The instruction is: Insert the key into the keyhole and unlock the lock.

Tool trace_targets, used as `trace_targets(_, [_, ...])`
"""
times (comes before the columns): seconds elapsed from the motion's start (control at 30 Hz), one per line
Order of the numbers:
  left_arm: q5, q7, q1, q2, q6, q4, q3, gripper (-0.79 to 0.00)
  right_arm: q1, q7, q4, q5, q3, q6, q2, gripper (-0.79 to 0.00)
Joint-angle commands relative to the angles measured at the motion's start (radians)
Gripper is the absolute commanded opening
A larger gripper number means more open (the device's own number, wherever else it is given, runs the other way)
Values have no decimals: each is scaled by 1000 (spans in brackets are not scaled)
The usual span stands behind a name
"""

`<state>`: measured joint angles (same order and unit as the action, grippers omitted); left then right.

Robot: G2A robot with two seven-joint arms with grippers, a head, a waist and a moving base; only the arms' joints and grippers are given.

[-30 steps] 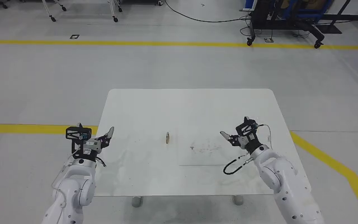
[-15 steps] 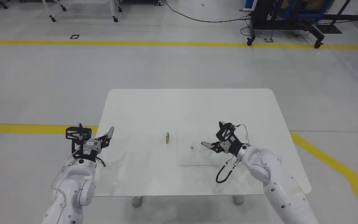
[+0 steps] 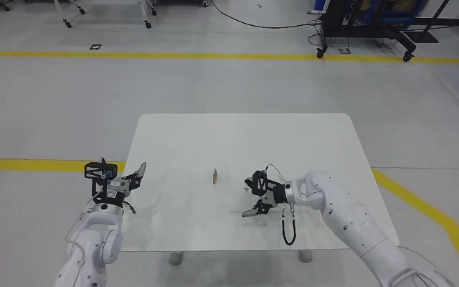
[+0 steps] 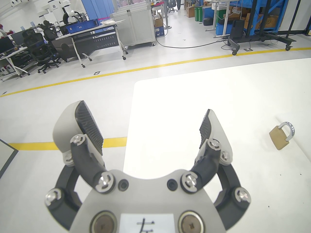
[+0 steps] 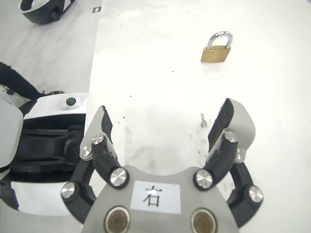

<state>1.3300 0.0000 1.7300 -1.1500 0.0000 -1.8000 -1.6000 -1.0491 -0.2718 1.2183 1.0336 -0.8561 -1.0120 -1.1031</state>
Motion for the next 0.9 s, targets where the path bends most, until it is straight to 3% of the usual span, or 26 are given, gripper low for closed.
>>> trace_targets(0.0, [0,0,0,0,0,0,0,0,50,-21,-35,-33,45,0,8,0])
trace_targets(0.23, [0,0,0,0,0,0,0,0,124,11,-40,105,124,0,24,0])
trace_targets(0.37, [0,0,0,0,0,0,0,0,145,87,-62,173,152,0,21,-142])
trace_targets(0.43, [0,0,0,0,0,0,0,0,158,124,-81,193,163,0,17,-175])
trace_targets(0.47, [0,0,0,0,0,0,0,0,165,140,-93,202,169,0,14,-317])
trace_targets(0.5, [0,0,0,0,0,0,0,0,172,155,-105,211,173,0,11,-329])
trace_targets(0.53, [0,0,0,0,0,0,0,0,179,169,-120,218,176,2,7,-397])
trace_targets(0.73, [0,0,0,0,0,0,0,0,221,226,-202,249,209,16,-22,-523])
trace_targets(0.8, [0,0,0,0,0,0,0,0,233,238,-223,257,221,14,-32,-613])
trace_targets(0.87, [0,0,0,0,0,0,0,0,244,251,-243,264,232,9,-40,-785])
